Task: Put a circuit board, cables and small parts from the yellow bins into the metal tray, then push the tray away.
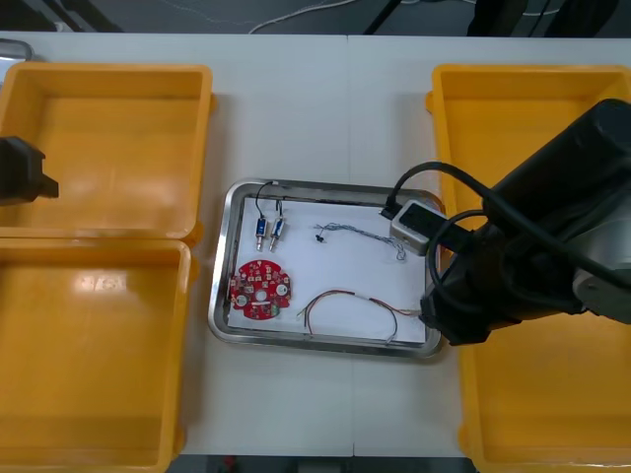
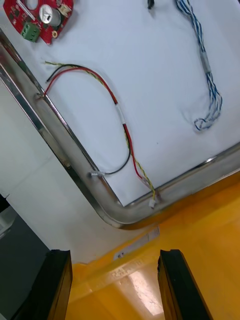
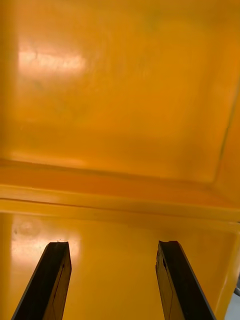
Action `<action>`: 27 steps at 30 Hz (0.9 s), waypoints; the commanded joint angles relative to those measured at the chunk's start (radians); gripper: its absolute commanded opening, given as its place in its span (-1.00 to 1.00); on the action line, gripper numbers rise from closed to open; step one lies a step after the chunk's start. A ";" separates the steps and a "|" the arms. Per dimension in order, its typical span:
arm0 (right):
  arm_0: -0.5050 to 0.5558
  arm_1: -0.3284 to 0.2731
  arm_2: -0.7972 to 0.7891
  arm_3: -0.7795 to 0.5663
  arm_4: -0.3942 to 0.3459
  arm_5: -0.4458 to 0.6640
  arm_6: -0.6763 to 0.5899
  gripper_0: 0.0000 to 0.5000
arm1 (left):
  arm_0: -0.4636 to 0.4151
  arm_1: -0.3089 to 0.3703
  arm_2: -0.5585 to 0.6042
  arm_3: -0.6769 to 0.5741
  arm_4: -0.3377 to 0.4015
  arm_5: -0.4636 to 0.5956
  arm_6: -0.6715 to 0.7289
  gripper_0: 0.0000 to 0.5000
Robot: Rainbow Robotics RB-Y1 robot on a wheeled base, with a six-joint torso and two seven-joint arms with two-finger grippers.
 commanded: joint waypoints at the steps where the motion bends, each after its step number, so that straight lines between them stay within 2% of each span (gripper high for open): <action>1: -0.086 0.065 0.131 0.030 0.073 -0.040 0.048 1.00 | 0.053 0.034 0.018 -0.037 0.001 0.006 -0.034 1.00; 7: -0.152 0.127 0.290 0.112 0.176 -0.095 0.068 1.00 | 0.064 0.015 0.018 -0.039 -0.030 0.006 -0.130 1.00; 16: -0.234 0.235 0.490 0.250 0.289 -0.187 0.141 1.00 | 0.064 0.015 0.012 -0.039 -0.055 0.006 -0.158 1.00; 20: -0.260 0.255 0.576 0.310 0.324 -0.225 0.210 1.00 | 0.066 0.015 0.000 -0.039 -0.071 0.006 -0.233 1.00; 27: -0.263 0.259 0.689 0.345 0.383 -0.310 0.217 1.00 | 0.066 0.007 0.000 -0.040 -0.065 0.006 -0.236 1.00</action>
